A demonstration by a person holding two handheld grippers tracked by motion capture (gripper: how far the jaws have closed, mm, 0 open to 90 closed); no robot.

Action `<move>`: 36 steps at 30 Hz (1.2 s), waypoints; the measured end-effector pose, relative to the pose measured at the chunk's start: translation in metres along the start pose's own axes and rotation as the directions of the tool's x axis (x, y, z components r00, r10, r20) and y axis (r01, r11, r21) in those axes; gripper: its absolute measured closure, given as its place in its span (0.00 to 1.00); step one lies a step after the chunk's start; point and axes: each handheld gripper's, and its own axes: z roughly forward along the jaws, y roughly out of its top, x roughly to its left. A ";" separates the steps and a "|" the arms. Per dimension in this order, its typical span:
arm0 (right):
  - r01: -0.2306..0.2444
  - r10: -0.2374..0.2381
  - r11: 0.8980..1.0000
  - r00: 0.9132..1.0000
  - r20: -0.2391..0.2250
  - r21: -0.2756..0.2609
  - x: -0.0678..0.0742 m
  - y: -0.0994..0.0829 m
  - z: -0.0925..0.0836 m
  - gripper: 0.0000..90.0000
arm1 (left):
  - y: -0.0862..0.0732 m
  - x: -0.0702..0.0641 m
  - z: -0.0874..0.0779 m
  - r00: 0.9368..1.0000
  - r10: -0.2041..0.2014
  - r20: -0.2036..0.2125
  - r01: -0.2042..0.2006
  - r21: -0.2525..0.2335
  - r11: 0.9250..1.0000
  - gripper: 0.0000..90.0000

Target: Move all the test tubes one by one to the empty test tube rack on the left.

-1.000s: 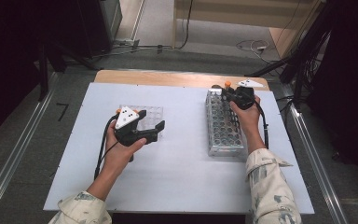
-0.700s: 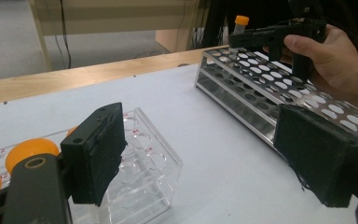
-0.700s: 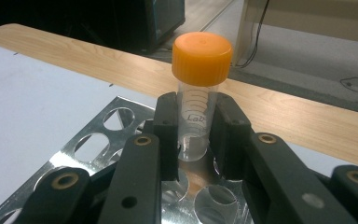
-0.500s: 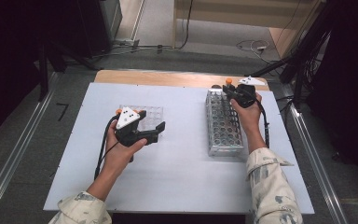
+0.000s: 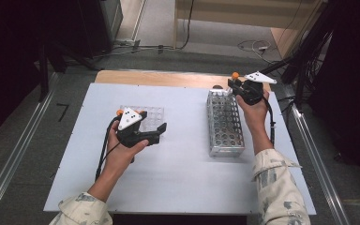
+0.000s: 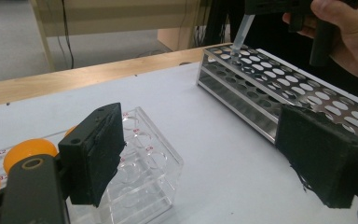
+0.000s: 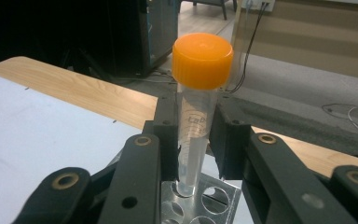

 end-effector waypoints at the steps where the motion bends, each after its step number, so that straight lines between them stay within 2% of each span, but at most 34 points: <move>1: 0.001 -0.001 1.000 1.000 0.002 -0.002 0.001 0.002 -0.003 0.80 | 0.000 0.000 0.000 1.000 0.001 -0.001 -0.001 -0.001 1.000 0.17; 6: 0.019 -0.019 1.000 1.000 -0.009 -0.025 0.008 0.010 -0.016 0.80 | 0.000 -0.001 0.001 1.000 0.002 -0.003 -0.002 0.004 1.000 0.16; 11: 0.043 -0.044 0.999 0.999 -0.030 -0.028 0.021 0.017 -0.027 0.80 | 0.000 -0.003 0.002 1.000 0.001 -0.001 -0.001 0.005 1.000 0.15; 19: 0.053 -0.054 0.998 0.996 -0.078 -0.017 0.042 0.014 -0.041 0.80 | 0.003 -0.005 0.000 1.000 0.000 -0.003 0.000 -0.006 1.000 0.15; 23: 0.058 -0.059 0.998 0.993 -0.106 -0.014 0.052 0.013 -0.047 0.80 | 0.003 -0.004 0.000 1.000 -0.013 0.002 0.013 -0.005 1.000 0.15; 27: 0.068 -0.070 0.998 0.987 -0.148 -0.013 0.066 0.012 -0.055 0.80 | 0.005 -0.005 -0.001 1.000 -0.014 0.003 0.014 -0.014 1.000 0.15; 36: 0.106 -0.103 0.994 0.963 -0.248 -0.002 0.107 0.006 -0.059 0.80 | 0.014 -0.010 -0.005 1.000 -0.023 0.014 0.024 -0.055 0.998 0.16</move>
